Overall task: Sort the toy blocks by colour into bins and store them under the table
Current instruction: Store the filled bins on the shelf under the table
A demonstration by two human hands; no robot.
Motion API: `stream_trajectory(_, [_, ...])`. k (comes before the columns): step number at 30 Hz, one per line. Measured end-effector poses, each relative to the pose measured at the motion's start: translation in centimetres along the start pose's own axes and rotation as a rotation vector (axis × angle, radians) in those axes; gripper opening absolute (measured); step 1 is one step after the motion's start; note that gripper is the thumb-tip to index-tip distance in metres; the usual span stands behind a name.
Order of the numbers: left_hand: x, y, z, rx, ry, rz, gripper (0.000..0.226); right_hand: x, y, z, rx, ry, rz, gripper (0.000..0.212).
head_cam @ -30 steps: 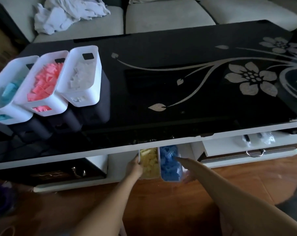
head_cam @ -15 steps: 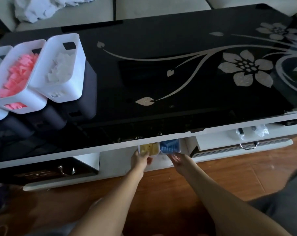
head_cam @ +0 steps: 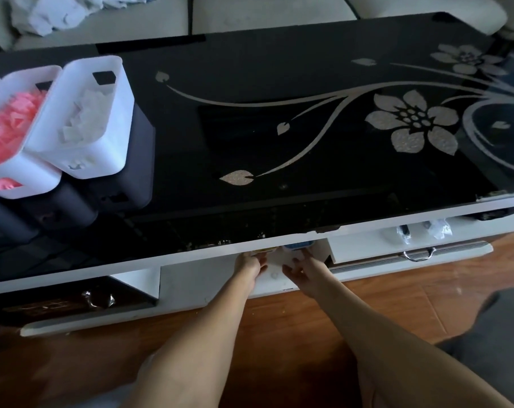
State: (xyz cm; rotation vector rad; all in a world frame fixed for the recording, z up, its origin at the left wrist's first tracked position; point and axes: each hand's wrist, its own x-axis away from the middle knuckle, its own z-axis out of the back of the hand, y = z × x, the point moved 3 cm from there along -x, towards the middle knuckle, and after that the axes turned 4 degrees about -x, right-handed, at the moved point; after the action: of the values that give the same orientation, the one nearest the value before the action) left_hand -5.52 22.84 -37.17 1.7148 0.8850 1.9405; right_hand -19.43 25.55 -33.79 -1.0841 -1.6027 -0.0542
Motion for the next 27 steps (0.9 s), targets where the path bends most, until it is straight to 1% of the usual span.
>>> stream_trajectory(2, [0.2,0.0,0.3,-0.062,0.003,0.000,0.023,0.3,-0.3,0.0,0.102,-0.029,-0.033,0.047])
stream_trajectory(5, [1.0,0.2,0.5,-0.213,-0.035,-0.030,0.040,1.1,-0.8,0.1,0.309,-0.025,-0.039,0.032])
stream_trajectory(7, [2.1,0.8,0.8,-0.389,-0.060,-0.056,0.043,2.2,-1.1,-0.2,0.530,-0.027,-0.019,0.026])
stream_trajectory(9, [3.9,2.0,1.0,-0.586,-0.100,-0.118,0.038,3.8,-1.8,-0.9,0.817,-0.063,0.034,0.030])
stream_trajectory(10, [5.0,2.7,1.0,-0.673,-0.131,-0.176,0.032,4.8,-2.3,-1.4,0.974,-0.094,0.065,0.032])
stream_trajectory(11, [6.3,3.3,1.0,-0.745,-0.173,-0.245,0.025,5.9,-2.8,-1.8,1.162,-0.129,0.111,0.034])
stream_trajectory(12, [7.9,3.8,1.1,-0.814,-0.217,-0.320,0.017,7.2,-3.4,-2.1,1.371,-0.159,0.191,0.034])
stream_trajectory(13, [9.4,4.3,1.2,-0.881,-0.261,-0.390,0.014,8.6,-4.0,-2.3,1.558,-0.184,0.287,0.031])
stream_trajectory(15, [12.5,5.3,1.5,-1.002,-0.329,-0.517,0.015,11.9,-4.7,-2.8,1.795,-0.229,0.459,0.020])
stream_trajectory(16, [14.1,5.9,1.7,-1.053,-0.358,-0.577,0.016,13.7,-5.0,-2.9,1.852,-0.248,0.523,0.024])
stream_trajectory(18, [17.2,7.6,1.9,-1.119,-0.405,-0.659,0.016,16.9,-5.7,-3.5,1.898,-0.247,0.637,0.036])
stream_trajectory(20, [20.6,9.6,2.1,-1.158,-0.432,-0.689,0.022,20.2,-6.9,-4.7,1.879,-0.233,0.796,0.037])
stream_trajectory(22, [23.8,11.8,2.9,-1.247,-0.420,-0.731,0.030,23.3,-8.3,-6.2,1.715,-0.227,0.916,0.038])
stream_trajectory(23, [24.8,12.8,3.3,-1.295,-0.418,-0.736,0.032,24.5,-8.9,-6.9,1.620,-0.232,0.941,0.040])
stream_trajectory(25, [26.7,15.1,4.7,-1.329,-0.396,-0.763,0.036,26.3,-10.0,-8.8,1.500,-0.219,1.060,0.045])
stream_trajectory(27, [27.7,18.1,7.2,-1.280,-0.277,-0.802,0.037,27.2,-10.8,-11.1,1.421,-0.195,1.175,0.051])
